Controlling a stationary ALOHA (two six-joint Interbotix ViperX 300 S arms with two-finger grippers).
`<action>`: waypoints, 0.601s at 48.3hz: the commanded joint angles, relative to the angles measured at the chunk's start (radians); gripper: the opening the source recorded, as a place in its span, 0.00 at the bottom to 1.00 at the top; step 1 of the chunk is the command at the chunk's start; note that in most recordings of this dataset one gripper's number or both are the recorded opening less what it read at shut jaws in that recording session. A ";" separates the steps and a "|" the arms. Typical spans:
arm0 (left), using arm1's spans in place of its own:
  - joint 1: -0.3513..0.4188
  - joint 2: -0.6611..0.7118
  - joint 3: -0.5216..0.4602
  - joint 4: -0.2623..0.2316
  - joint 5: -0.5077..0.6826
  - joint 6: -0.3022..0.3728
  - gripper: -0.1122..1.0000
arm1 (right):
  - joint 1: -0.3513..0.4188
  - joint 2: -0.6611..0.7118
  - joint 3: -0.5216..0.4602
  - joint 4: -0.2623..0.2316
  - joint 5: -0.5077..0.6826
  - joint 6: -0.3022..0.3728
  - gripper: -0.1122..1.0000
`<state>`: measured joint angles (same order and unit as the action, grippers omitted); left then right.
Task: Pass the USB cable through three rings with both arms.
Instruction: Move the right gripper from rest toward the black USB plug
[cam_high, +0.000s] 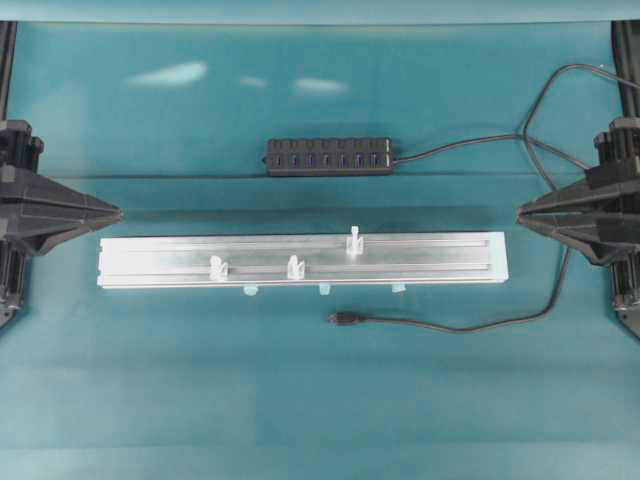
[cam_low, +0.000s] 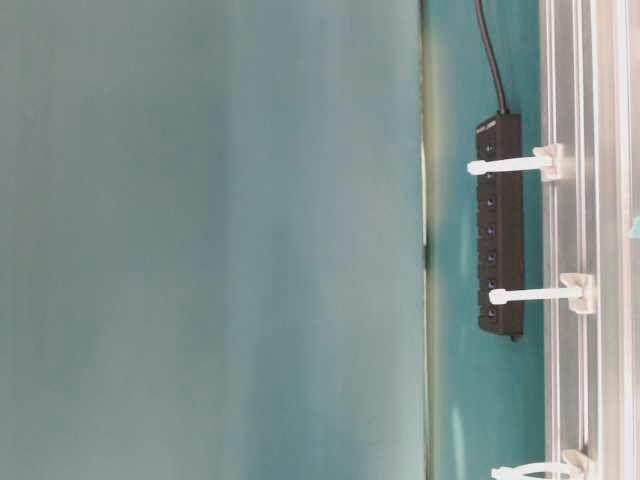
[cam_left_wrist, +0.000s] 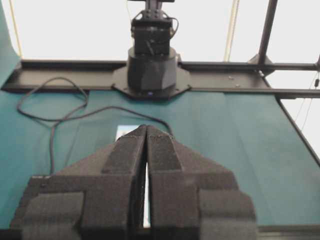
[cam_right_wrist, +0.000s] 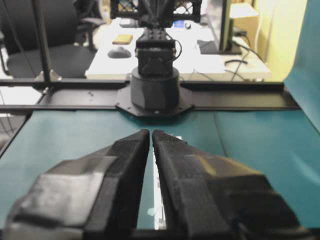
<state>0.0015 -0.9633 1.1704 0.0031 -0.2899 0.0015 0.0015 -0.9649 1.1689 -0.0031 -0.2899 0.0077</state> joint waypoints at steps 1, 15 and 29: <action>-0.015 0.003 -0.078 0.006 0.012 -0.017 0.12 | 0.003 0.011 -0.018 0.009 -0.009 0.015 0.10; 0.000 0.057 -0.143 0.008 0.133 -0.020 0.12 | -0.006 0.081 -0.051 0.043 0.106 0.127 0.00; 0.005 0.137 -0.172 0.006 0.143 -0.067 0.12 | -0.023 0.195 -0.084 0.040 0.155 0.163 0.04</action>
<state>0.0015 -0.8468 1.0293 0.0077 -0.1427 -0.0568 -0.0092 -0.7915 1.1198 0.0368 -0.1365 0.1626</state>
